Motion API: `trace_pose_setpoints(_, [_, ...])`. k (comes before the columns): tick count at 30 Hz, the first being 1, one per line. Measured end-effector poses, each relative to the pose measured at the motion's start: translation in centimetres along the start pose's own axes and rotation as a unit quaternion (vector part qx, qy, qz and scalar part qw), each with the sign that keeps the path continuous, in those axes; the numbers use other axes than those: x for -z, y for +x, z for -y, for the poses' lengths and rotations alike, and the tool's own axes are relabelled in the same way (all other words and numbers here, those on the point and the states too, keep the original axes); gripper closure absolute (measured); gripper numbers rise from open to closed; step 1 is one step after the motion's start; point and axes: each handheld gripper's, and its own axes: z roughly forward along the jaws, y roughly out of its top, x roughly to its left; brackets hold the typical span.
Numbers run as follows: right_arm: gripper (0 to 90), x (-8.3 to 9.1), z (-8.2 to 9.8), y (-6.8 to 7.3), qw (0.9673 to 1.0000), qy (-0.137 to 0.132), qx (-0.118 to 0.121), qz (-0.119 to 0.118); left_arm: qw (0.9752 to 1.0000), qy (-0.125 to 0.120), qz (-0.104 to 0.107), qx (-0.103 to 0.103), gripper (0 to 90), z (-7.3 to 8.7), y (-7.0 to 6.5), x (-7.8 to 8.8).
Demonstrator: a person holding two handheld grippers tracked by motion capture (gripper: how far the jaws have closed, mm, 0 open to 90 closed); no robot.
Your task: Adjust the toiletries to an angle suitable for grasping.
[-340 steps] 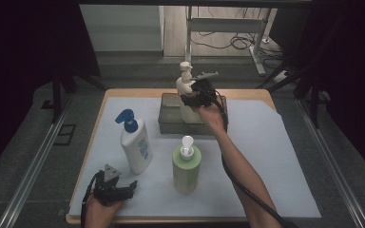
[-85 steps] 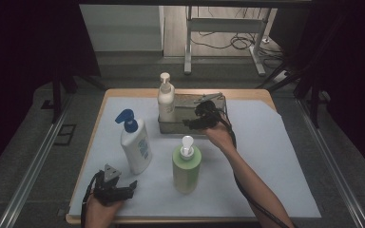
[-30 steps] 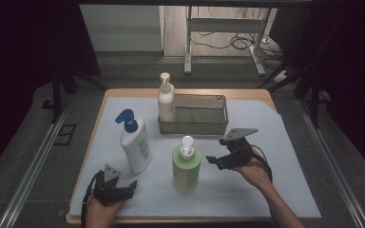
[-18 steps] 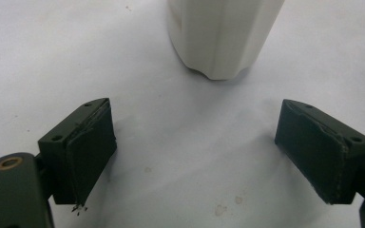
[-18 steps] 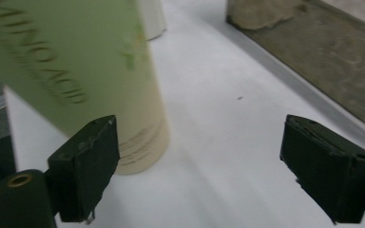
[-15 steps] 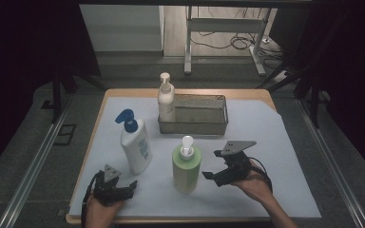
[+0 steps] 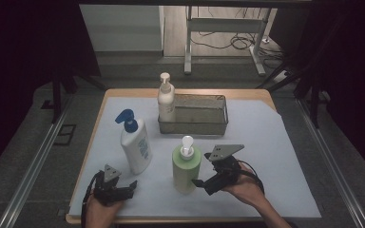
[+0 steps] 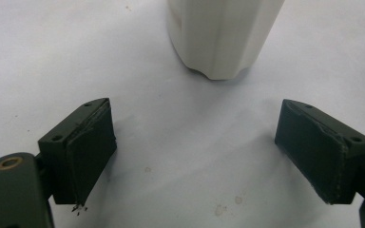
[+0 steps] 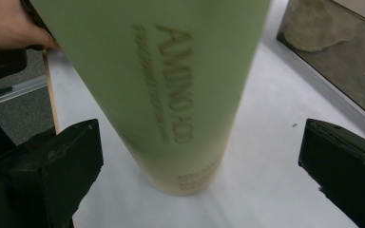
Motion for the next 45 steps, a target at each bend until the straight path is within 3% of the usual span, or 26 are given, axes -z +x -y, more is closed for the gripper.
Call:
trace_pose_setpoints(13, [0.3,-1.6,-1.6,1.0,0.9999,0.001,0.011,-0.004,1.0,0.0,0.0,0.0,13.0,0.0,0.0,0.0])
trace_pose_setpoints(26, [10.8,-2.6,-2.6,1.5,0.9999,-0.013,0.011,0.002,1.0,0.0,0.001,0.0,13.0,0.0,0.0,0.0])
trace_pose_setpoints(34, [12.3,-2.8,-2.7,1.8,0.9997,-0.011,0.017,0.014,1.0,0.001,0.001,0.0,13.0,0.0,0.0,0.0])
trace_pose_setpoints(45, [13.0,-2.1,-3.1,1.8,0.9994,-0.011,0.009,0.03,1.0,0.0,0.001,0.0,13.0,0.0,0.0,0.0])
